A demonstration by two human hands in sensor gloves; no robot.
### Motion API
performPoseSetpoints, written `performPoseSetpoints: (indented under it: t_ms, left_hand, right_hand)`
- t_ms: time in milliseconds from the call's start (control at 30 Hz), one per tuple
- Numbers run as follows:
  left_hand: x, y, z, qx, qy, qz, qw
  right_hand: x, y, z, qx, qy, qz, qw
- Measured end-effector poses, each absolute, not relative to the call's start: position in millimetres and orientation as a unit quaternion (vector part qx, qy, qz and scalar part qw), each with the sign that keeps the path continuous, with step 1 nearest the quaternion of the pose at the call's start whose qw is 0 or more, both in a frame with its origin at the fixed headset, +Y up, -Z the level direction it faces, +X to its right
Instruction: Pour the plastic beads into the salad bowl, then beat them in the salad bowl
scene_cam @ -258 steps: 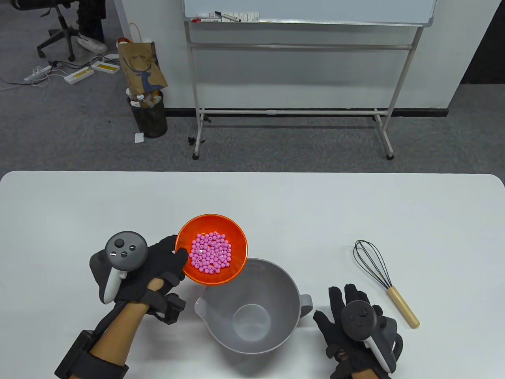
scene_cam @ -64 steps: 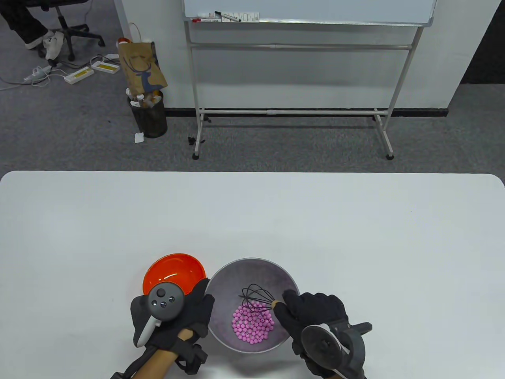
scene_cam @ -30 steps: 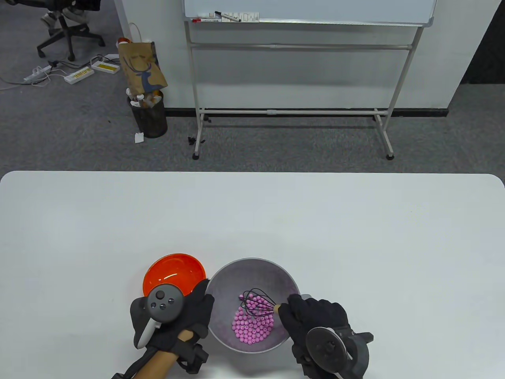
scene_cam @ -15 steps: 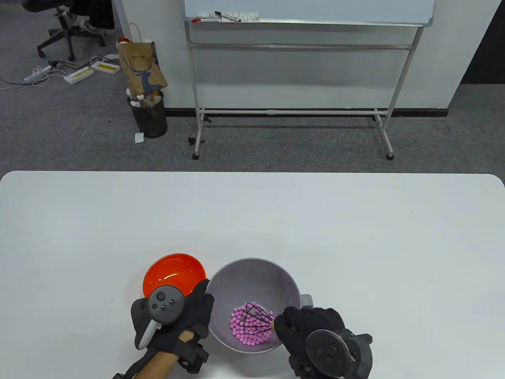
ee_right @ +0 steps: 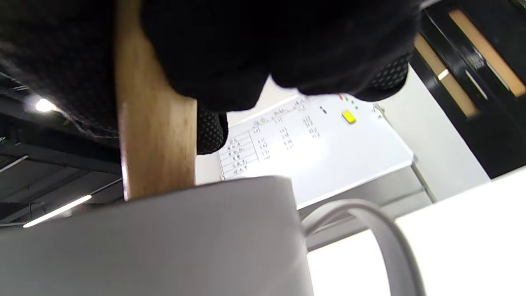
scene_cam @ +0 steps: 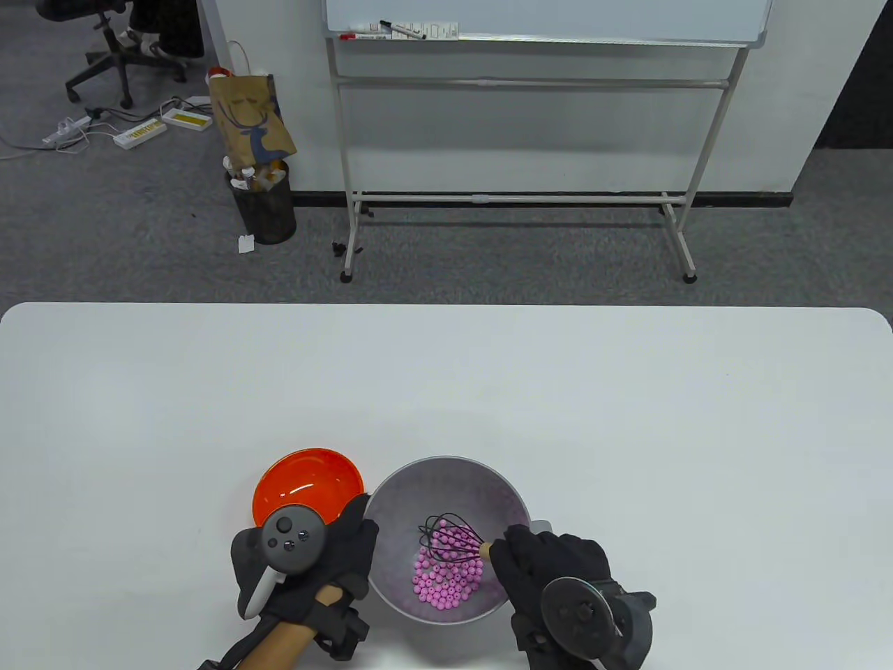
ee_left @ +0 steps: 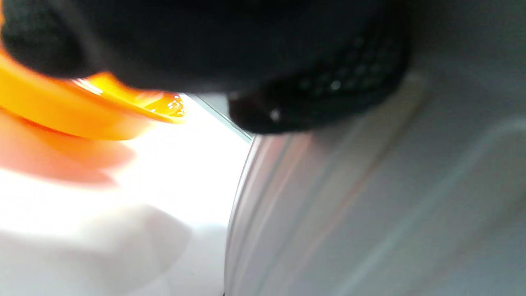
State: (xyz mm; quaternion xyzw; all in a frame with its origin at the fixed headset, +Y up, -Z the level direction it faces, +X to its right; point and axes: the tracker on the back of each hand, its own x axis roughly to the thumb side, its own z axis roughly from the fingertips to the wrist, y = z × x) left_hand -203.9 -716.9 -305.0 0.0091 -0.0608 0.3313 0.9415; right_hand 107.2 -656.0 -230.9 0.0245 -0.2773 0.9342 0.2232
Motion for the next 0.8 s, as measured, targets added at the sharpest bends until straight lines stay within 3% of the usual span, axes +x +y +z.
performPoseSetpoints:
  t_ms: [367,600,800]
  left_hand:
    - [-204,-717,-305,0.010,-0.060,0.329,0.943]
    - [-204,-717,-305,0.011,-0.060,0.329,0.942]
    - [-204,-717,-305,0.012,-0.063,0.333,0.941]
  right_hand:
    - [104,-640,-217,0.049,-0.293,0.940,0.169]
    - [107,-641,-221,0.054,-0.239,0.938,0.243]
    - [109,-662,-234,0.029,-0.216,0.932,0.290]
